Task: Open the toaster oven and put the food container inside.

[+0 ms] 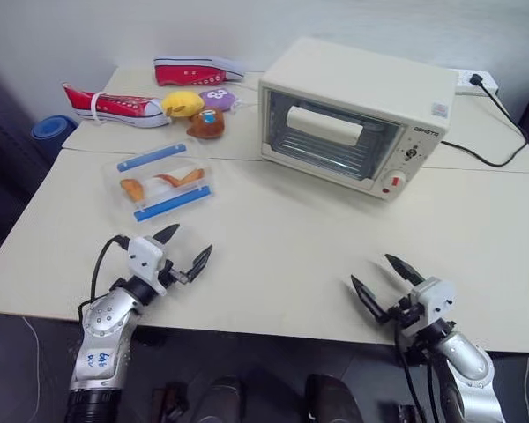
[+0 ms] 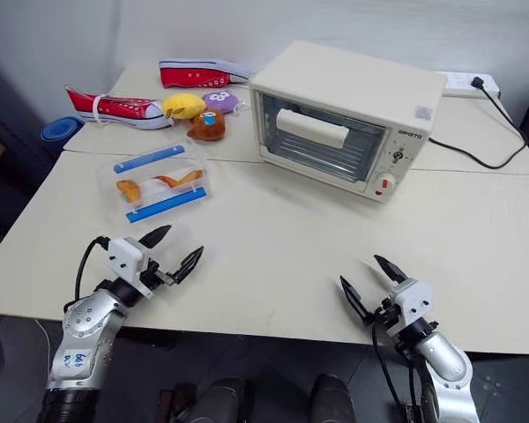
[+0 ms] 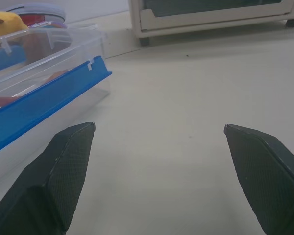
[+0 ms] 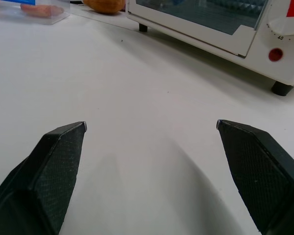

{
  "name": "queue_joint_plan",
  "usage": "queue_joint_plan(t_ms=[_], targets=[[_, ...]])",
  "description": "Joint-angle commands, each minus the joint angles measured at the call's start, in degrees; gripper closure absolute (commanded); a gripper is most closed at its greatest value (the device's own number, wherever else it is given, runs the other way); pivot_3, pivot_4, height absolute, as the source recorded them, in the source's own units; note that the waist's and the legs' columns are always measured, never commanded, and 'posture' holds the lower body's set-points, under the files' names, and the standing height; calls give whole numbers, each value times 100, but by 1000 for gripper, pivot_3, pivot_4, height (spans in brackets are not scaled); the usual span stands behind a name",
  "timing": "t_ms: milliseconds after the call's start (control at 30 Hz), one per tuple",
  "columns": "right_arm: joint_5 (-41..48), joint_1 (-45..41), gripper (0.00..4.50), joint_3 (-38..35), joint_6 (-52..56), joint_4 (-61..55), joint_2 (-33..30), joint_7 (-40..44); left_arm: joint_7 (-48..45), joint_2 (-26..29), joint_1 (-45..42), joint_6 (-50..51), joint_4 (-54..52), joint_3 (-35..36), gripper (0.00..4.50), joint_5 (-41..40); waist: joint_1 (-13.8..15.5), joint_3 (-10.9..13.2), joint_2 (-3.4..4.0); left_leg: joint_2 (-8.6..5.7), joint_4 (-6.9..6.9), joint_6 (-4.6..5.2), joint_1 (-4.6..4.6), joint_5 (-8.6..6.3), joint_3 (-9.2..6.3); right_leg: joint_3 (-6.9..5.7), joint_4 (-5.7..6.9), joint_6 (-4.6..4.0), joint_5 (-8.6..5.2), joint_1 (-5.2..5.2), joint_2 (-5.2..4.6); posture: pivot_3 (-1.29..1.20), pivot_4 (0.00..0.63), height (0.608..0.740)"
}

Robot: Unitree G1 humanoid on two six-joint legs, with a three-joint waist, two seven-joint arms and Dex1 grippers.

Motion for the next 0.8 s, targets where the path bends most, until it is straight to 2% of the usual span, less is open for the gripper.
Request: queue_joint_plan(t_ms=[33, 167, 233, 300, 400, 500, 667, 800], targets=[[75, 17, 52, -38, -163, 51, 27, 50, -65, 82, -14, 120, -151, 11, 0, -114, 5, 0, 0, 1, 1, 1, 0, 0, 1, 1, -1, -2, 1, 0, 0, 0, 150, 740], [470, -359, 52, 105, 397, -528, -66, 163, -570, 325, 5, 735, -710, 387, 0, -1173, -15, 4, -3, 4, 6, 3, -4, -2, 5, 7, 1, -6, 4, -7, 1, 0, 150, 740], [753, -687, 52, 168, 925, -875, -137, 164, -1264, 661, 117, 1290, -1084, 651, 0, -2211, -63, 6, -2, 18, 7, -1, -7, -3, 12, 16, 6, -12, 7, -18, 11, 0, 150, 740], [929, -1142, 52, 242, 1485, -1072, -259, 164, -1559, 1115, -9, 1795, -1304, 860, 0, -2717, -78, 8, 4, 37, 9, -7, -7, -6, 16, 18, 3, -18, 11, -20, 25, 0, 150, 740], [1028, -2083, 52, 376, 2167, -1010, -424, 220, -1853, 1663, -368, 2147, -1369, 1042, 0, -3048, -109, 11, 8, 42, 18, -8, -10, -7, 17, 19, 2, -25, 14, -21, 31, 0, 150, 740], [831, -2927, 52, 440, 2505, -588, -471, 127, -2060, 1826, -703, 2288, -1270, 1012, 0, -3169, -113, 12, 10, 41, 16, -7, -10, -7, 18, 19, -1, -25, 14, -21, 32, 0, 150, 740], [475, -4038, 52, 451, 2663, 290, -372, -45, -1970, 1731, -1104, 2597, -1355, 816, 0, -3219, -138, 13, 8, 39, 13, -6, -21, -7, 20, 16, -4, -25, 15, -30, 32, 0, 150, 740], [401, -4548, 52, 469, 2655, 640, -243, -48, -1908, 1544, -954, 2551, -1414, 673, 0, -3053, -164, 13, 8, 42, 10, -7, -20, -7, 25, 18, -4, -25, 14, -33, 34, 0, 150, 740]])
